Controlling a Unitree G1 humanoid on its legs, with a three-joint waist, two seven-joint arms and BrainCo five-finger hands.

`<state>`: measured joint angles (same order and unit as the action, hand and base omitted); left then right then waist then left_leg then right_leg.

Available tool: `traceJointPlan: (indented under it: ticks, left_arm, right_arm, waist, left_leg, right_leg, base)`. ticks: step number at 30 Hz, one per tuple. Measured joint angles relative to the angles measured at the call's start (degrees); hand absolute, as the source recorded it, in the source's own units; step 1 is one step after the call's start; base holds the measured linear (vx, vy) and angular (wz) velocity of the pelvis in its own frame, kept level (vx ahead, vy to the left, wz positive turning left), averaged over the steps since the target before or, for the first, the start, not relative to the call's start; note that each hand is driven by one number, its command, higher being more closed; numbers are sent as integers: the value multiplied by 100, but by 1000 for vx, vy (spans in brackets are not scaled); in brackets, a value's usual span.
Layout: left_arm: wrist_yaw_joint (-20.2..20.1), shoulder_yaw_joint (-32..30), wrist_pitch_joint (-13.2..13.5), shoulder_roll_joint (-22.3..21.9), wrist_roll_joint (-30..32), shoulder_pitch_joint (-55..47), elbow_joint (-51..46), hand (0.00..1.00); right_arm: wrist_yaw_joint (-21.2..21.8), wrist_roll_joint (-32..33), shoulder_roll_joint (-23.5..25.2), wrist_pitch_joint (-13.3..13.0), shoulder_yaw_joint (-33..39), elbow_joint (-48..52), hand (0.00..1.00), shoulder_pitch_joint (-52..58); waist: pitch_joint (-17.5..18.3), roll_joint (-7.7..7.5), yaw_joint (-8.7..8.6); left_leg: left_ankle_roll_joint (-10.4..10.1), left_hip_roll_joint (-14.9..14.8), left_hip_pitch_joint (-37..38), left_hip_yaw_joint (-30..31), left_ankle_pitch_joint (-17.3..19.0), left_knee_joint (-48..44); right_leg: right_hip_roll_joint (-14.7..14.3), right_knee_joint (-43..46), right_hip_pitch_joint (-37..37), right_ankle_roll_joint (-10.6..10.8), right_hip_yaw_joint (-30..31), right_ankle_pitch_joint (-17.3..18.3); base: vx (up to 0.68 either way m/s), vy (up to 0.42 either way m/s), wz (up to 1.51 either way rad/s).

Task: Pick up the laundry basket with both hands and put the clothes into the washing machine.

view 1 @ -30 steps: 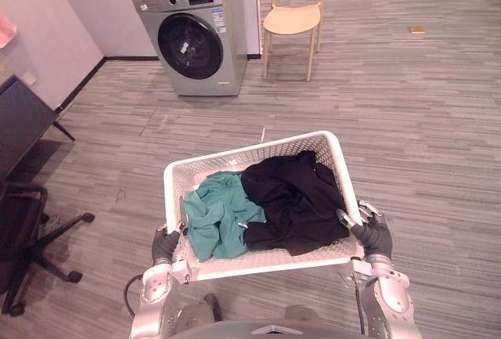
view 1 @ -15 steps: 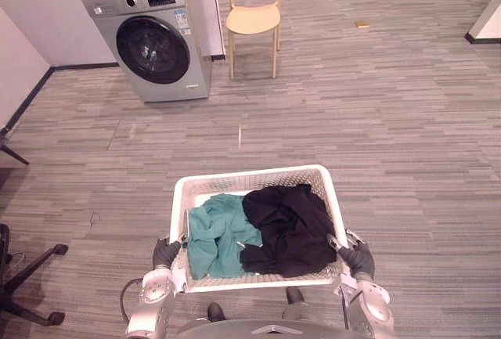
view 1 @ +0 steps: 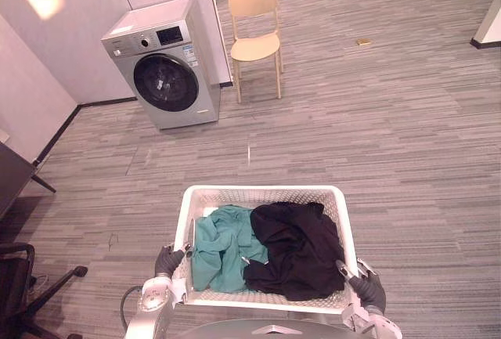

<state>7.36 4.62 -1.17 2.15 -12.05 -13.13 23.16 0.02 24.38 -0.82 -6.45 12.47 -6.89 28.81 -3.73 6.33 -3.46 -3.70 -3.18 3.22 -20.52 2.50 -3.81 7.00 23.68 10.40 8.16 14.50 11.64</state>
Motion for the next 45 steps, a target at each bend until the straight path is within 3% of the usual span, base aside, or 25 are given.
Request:
traceJointPlan:
  ticks: [8,11,12,14,16,17,19,20,21,22,26,28,30,31,32,33,34,35,36,37,39,40,42,44,45]
  left_arm:
    - [4,-55,0,-50,-19,-1,-76,100]
    - [5,-52,0,-50,-28,-46,-254,100]
    - [5,-40,0,-81,-31,-46,-276,100]
    - [8,-50,0,-73,-34,-46,-302,100]
    - [18,-55,0,45,-35,-26,-320,100]
    - [69,60,0,143,-45,117,-324,100]
    - [107,200,1,154,-67,371,-239,100]
    - [108,322,0,134,-68,597,-64,100]
    - [116,477,-16,53,-67,820,156,100]
    - [116,609,-17,51,-64,917,156,100]
    - [119,681,-16,62,-61,1125,230,100]
    - [118,675,-16,78,-61,1148,251,100]
    - [118,660,-14,80,-65,1128,237,100]
    - [118,626,-14,55,-75,1031,218,100]
    - [118,591,-14,42,-77,943,201,100]
    - [118,522,-15,-11,-88,773,166,100]
    - [117,364,-15,-100,-91,560,93,100]
    - [117,343,-17,-147,-91,461,11,100]
    - [117,344,-17,-154,-91,446,-2,100]
    - [117,342,-24,-161,-91,440,0,100]
    - [113,297,-24,-198,-138,433,-8,100]
    - [110,269,-24,-231,-140,432,-9,100]
    - [108,242,-24,-335,-140,397,-66,100]
    - [107,240,-25,-327,-140,393,-91,100]
    - [107,238,-26,-337,-140,351,-125,100]
  right_arm:
    - [-39,-40,-100,61,7,148,100,-156]
    - [-36,-137,-77,55,65,158,100,-253]
    - [-29,-137,-73,55,93,163,100,-246]
    - [1,-136,-30,55,68,171,100,-254]
    - [44,-125,88,55,41,150,100,-251]
    - [68,-120,58,71,13,323,100,-236]
    - [57,-27,99,37,132,439,100,-251]
    - [10,32,102,35,238,471,100,-218]
    - [-64,50,14,39,365,453,100,-254]
    - [-83,69,-13,42,475,449,100,-257]
    - [-133,279,-20,25,498,477,100,-233]
    - [-130,305,-57,24,449,532,100,-221]
    - [-90,336,-59,48,432,621,100,-159]
    - [-37,338,-127,81,425,631,100,-152]
    - [-17,337,-215,134,390,641,100,-144]
    - [0,336,-331,199,304,647,100,-129]
    - [1,333,-435,221,163,669,100,-109]
    - [-2,331,-474,257,108,680,100,-83]
    - [-8,331,-502,290,109,701,100,-63]
    - [-25,330,-520,308,90,773,100,-27]
    - [-26,311,-724,316,-20,1003,100,-56]
    - [-26,294,-769,321,-23,1036,100,-86]
    - [-22,213,-832,293,80,1042,100,-163]
    - [-5,137,-839,300,173,974,100,-347]
    - [11,21,-855,305,216,884,100,-436]
  waist:
    - [-7,-15,105]
    - [-82,-127,142]
    - [-144,-201,105]
    - [-266,-389,148]
    - [-458,-514,93]
    - [-469,-471,77]
    - [-479,-533,5]
    - [-529,-645,-19]
    - [-574,-443,-68]
    - [-550,-395,-81]
    - [-544,-385,-235]
    - [-530,-377,-343]
    - [-513,-412,-323]
    - [-501,-329,-226]
    - [-474,-287,-163]
    - [-444,-234,-64]
    - [-413,-133,118]
    - [-413,-124,201]
    - [-423,-162,231]
    - [-425,-221,273]
    - [-438,-294,402]
    - [-440,-318,435]
    - [-324,-500,570]
    - [-300,-576,610]
    - [-223,-645,668]
  left_leg:
    - [16,-92,-403,-18,95,-326]
    - [44,32,-429,-8,353,-537]
    - [92,83,-411,11,516,-684]
    - [136,174,-293,2,699,-825]
    - [206,132,-82,132,807,-843]
    - [159,-111,-37,195,862,-779]
    - [92,-207,28,198,853,-558]
    - [-60,-230,172,193,861,-496]
    - [-131,-383,278,150,813,-448]
    - [-210,-432,324,72,641,-331]
    - [-109,-529,590,9,189,-220]
    - [-70,-694,470,92,197,-871]
    - [59,-892,-180,415,263,-2688]
    - [206,-1065,-619,709,-76,-3867]
    - [236,-1121,-806,855,-407,-4313]
    - [254,-1170,-1047,1072,-1118,-4893]
    - [111,-1165,-1357,1274,-1647,-5550]
    - [68,-1156,-1733,1269,-1019,-6139]
    - [120,-1143,-1927,1203,-714,-6228]
    - [198,-1134,-2141,1038,-329,-6071]
    - [231,-1026,-2464,749,232,-4551]
    - [196,-939,-2458,741,291,-3902]
    - [-85,-532,-2290,712,127,-1460]
    - [-94,-386,-2314,559,66,-1151]
    - [86,-180,-2281,438,-50,-1160]
  right_leg:
    - [-15,-163,263,-11,-40,-88]
    - [164,-88,218,68,-50,31]
    - [275,185,143,152,-83,67]
    - [247,1469,632,58,-64,-27]
    - [88,2548,1061,15,-107,-269]
    - [-151,2309,1327,22,-635,225]
    - [-134,1027,1289,-160,-1394,188]
    - [-131,412,1035,-619,-1588,-512]
    - [-255,353,905,-750,-1802,-529]
    - [-283,483,949,-833,-1854,-469]
    - [-299,516,644,-1113,-2129,-289]
    - [-306,408,304,-1131,-2282,-176]
    - [-305,344,13,-1019,-2210,304]
    - [-389,538,-61,-1058,-2093,551]
    - [-470,634,-83,-1112,-1969,653]
    - [-641,682,-161,-1216,-1728,751]
    - [-762,662,-344,-1311,-1406,817]
    - [-786,663,-491,-1359,-1211,890]
    - [-760,642,-574,-1376,-1150,936]
    - [-730,578,-680,-1389,-1043,986]
    - [-700,310,-975,-1380,-760,1061]
    - [-677,239,-1069,-1369,-701,1074]
    - [-516,11,-1366,-1152,-551,1259]
    - [-385,-141,-1671,-900,-387,1451]
    - [-205,-242,-1963,-715,-144,1550]
  base:
    - [27,7,1]
    - [65,65,11]
    - [73,74,16]
    - [47,60,6]
    - [139,-4,16]
    - [312,-158,27]
    - [313,-219,19]
    - [335,-222,11]
    - [432,-255,9]
    - [367,-201,2]
    - [284,-183,13]
    - [187,-120,29]
    - [131,-138,-1]
    - [82,-119,-52]
    - [77,-72,-93]
    - [172,-2,-131]
    - [294,27,-147]
    - [317,37,-115]
    - [319,4,-67]
    - [294,-8,-55]
    - [400,26,-63]
    - [473,64,-52]
    - [525,91,-38]
    - [626,179,-47]
    - [866,308,-90]
